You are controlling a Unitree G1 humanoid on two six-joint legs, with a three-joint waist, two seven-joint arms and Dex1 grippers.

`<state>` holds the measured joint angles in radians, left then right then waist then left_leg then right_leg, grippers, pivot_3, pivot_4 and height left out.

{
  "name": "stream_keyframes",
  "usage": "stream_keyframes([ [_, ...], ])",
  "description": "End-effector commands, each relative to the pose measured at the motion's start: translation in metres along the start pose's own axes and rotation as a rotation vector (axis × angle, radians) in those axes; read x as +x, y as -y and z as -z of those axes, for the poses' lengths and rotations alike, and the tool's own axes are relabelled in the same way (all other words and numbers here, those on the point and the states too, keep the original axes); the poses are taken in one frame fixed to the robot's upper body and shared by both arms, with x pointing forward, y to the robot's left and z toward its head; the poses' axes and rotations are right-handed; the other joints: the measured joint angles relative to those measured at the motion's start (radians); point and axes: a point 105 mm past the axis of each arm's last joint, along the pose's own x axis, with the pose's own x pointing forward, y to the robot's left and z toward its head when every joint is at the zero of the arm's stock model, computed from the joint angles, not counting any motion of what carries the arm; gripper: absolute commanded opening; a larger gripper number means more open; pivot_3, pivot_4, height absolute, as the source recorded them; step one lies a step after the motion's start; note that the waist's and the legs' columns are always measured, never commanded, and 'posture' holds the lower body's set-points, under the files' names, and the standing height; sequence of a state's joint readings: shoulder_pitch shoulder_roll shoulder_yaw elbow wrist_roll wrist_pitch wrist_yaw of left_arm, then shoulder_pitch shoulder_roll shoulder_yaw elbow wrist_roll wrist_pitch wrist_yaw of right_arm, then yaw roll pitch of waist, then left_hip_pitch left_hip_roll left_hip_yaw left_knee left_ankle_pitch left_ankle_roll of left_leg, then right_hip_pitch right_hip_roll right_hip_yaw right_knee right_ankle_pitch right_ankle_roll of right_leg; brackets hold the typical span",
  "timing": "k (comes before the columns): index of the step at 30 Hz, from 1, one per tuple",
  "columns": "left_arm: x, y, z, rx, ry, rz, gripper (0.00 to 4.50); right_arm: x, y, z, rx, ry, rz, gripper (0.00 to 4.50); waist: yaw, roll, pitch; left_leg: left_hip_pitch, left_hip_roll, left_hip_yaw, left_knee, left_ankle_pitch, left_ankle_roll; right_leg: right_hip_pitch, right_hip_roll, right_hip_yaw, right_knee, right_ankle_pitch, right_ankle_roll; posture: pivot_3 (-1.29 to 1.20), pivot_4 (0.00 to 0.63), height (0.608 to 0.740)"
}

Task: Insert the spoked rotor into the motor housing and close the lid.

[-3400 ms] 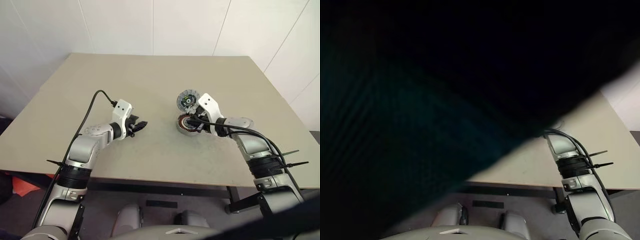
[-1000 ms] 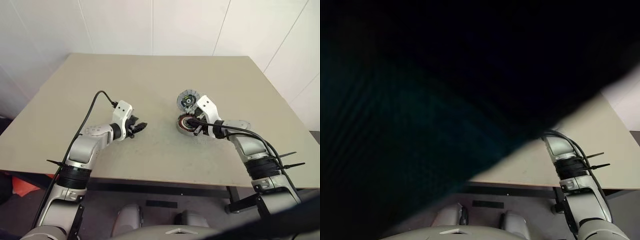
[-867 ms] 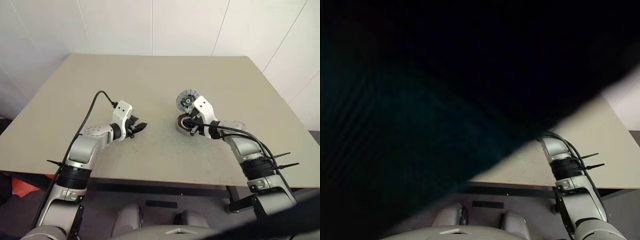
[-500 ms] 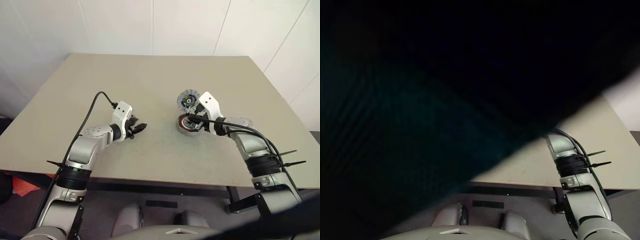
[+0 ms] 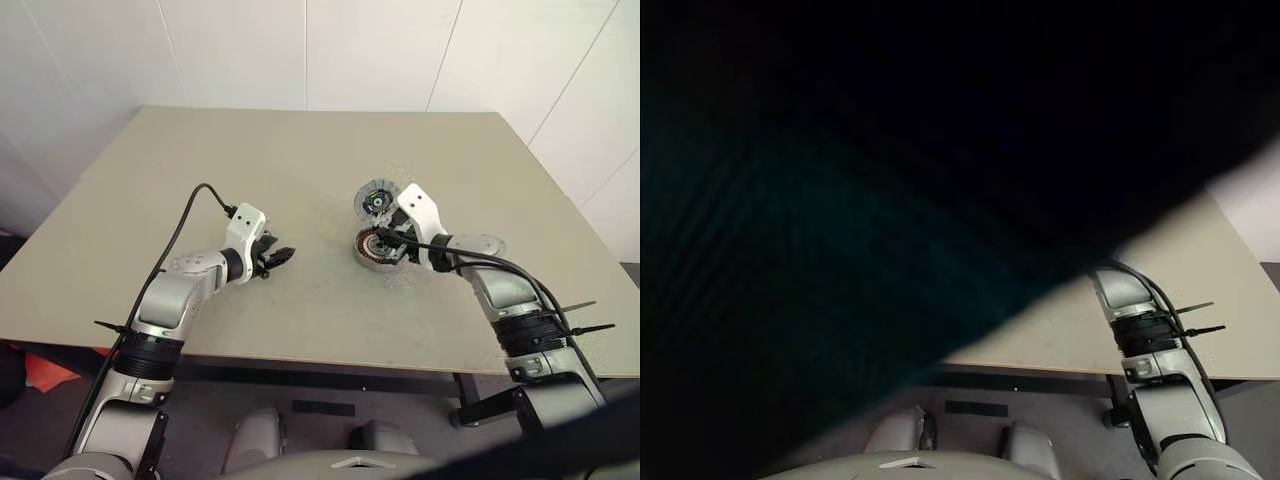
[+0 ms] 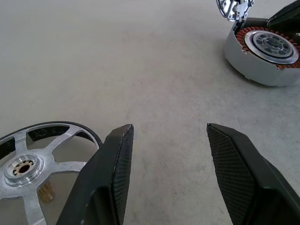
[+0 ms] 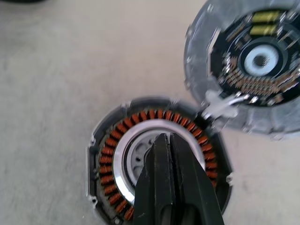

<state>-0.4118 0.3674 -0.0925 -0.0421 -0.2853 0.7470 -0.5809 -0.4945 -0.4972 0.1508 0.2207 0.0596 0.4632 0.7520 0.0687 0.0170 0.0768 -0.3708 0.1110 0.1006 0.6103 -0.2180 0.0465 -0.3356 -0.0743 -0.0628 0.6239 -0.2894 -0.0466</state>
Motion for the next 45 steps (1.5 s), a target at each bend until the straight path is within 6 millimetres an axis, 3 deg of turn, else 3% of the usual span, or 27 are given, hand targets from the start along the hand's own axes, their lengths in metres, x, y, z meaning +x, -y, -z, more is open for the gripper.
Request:
stream_keyframes([
  [1, -0.003, -0.001, -0.009, 0.029, 0.029, -0.004, 2.62, 0.004, -0.002, 0.007, -0.017, -0.024, 0.005, 0.01, 0.0, 0.0, 0.0, 0.0, 0.0, 0.0, 0.0, 0.0, 0.0, 0.0, 0.0, 0.0, 0.0, 0.0, 0.0, 0.0, 0.0, 0.74],
  [5, -0.004, -0.003, -0.008, 0.029, 0.027, -0.01, 2.62, 0.001, 0.006, -0.004, -0.027, 0.006, 0.033, 0.01, 0.0, 0.0, 0.0, 0.002, 0.0, 0.0, 0.0, 0.0, -0.002, 0.001, 0.0, 0.0, 0.0, 0.0, 0.0, 0.0, 0.0, 0.74],
  [11, -0.009, -0.01, -0.012, -0.022, 0.051, -0.035, 2.62, -0.013, 0.023, -0.037, -0.077, 0.084, 0.075, 0.01, 0.0, 0.0, 0.0, 0.001, 0.0, 0.0, 0.0, 0.0, -0.003, 0.001, 0.0, 0.0, 0.001, 0.0, 0.0, 0.0, 0.0, 0.74],
  [19, -0.043, -0.029, -0.002, -0.35, 0.097, -0.086, 2.62, -0.033, 0.028, -0.072, -0.16, 0.165, 0.092, 0.01, -0.003, 0.0, 0.0, 0.0, 0.0, 0.0, 0.0, 0.002, -0.001, -0.001, 0.0, 0.0, 0.0, 0.0, 0.0, 0.0, 0.0, 0.74],
  [27, -0.078, -0.037, 0.029, -0.567, 0.076, -0.116, 2.62, -0.034, 0.028, -0.075, -0.162, 0.166, 0.09, 0.01, 0.001, 0.0, 0.0, 0.0, 0.0, 0.0, 0.0, 0.0, -0.002, -0.001, 0.0, 0.0, 0.0, 0.0, 0.0, 0.0, 0.0, 0.74],
  [36, -0.064, -0.038, 0.023, -0.757, 0.185, -0.091, 2.62, -0.031, 0.026, -0.077, -0.165, 0.166, 0.075, 0.01, 0.001, -0.001, 0.0, 0.0, 0.0, 0.0, 0.0, 0.0, -0.003, 0.001, 0.0, 0.0, 0.0, 0.0, 0.0, 0.0, 0.0, 0.74],
  [40, -0.056, -0.043, 0.033, -0.842, 0.167, -0.108, 2.62, -0.031, 0.028, -0.078, -0.166, 0.166, 0.08, 0.01, 0.001, -0.001, 0.0, 0.0, 0.0, 0.0, 0.0, 0.001, -0.001, 0.0, 0.0, 0.0, 0.0, 0.0, 0.0, 0.0, 0.0, 0.74],
  [45, -0.065, -0.05, 0.045, -0.895, 0.162, -0.146, 2.62, -0.033, 0.029, -0.076, -0.163, 0.162, 0.086, 0.01, 0.0, -0.001, 0.0, 0.0, 0.0, 0.0, 0.0, 0.001, 0.001, 0.0, 0.0, 0.0, 0.0, 0.0, 0.0, 0.0, 0.0, 0.74],
])
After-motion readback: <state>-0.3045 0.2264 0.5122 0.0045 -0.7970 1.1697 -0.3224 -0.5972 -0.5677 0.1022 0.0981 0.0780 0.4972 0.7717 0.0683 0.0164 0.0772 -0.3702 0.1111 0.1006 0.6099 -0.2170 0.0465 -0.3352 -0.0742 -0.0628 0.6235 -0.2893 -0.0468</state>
